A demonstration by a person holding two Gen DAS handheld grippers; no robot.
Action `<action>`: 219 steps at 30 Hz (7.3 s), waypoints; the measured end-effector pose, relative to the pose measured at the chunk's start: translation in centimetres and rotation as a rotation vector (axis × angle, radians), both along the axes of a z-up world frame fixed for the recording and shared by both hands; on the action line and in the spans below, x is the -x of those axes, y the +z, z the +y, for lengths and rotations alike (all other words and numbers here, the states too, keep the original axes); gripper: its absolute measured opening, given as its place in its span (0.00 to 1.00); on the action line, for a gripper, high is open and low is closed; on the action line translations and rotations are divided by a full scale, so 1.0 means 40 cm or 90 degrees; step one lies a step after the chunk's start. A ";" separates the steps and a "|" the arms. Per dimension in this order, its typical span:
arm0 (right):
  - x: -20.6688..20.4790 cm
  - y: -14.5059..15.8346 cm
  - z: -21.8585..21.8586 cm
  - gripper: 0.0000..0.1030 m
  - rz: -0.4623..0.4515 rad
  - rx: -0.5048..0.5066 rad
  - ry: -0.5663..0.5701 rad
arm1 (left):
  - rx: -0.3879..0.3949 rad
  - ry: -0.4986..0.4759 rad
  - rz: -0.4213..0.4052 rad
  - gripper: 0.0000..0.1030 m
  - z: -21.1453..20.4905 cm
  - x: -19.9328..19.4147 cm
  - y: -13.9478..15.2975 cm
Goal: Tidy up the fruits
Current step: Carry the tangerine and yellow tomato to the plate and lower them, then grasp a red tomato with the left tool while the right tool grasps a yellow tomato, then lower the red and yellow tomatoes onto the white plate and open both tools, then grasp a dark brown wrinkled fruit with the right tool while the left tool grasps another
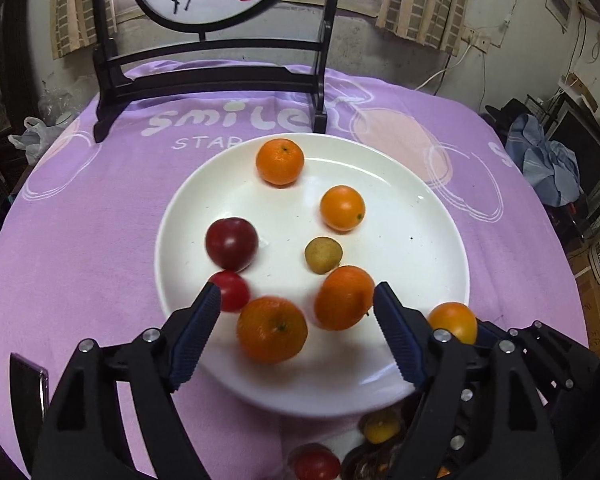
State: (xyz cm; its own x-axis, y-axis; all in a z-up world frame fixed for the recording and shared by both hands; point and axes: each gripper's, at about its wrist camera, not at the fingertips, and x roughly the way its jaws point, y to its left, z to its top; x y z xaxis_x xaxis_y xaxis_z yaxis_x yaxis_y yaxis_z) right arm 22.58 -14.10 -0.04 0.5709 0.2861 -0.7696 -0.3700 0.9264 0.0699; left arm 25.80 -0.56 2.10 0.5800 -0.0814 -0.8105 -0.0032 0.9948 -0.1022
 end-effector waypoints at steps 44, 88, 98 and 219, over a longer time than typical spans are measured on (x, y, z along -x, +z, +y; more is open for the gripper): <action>0.308 -0.093 -0.011 0.60 0.050 0.040 0.045 | -0.018 -0.011 0.005 0.89 0.089 0.419 -0.107; 0.337 -0.073 -0.131 0.39 0.028 -0.076 -0.029 | -0.052 -0.060 0.016 0.30 0.008 0.374 -0.145; 0.338 -0.008 -0.115 0.39 0.022 -0.122 0.005 | -0.034 -0.096 -0.028 0.30 0.015 0.389 -0.049; 0.314 -0.059 -0.209 0.40 0.006 -0.067 -0.081 | -0.016 -0.119 0.018 0.41 -0.099 0.392 -0.087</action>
State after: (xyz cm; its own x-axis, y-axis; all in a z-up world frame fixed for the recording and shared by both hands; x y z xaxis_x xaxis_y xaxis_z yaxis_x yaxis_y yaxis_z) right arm 10.01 -22.46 -2.39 0.6008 0.2914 -0.7444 -0.2484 0.9532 0.1725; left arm 10.13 -4.50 -1.38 0.5336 -0.1648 -0.8295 0.1799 0.9805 -0.0791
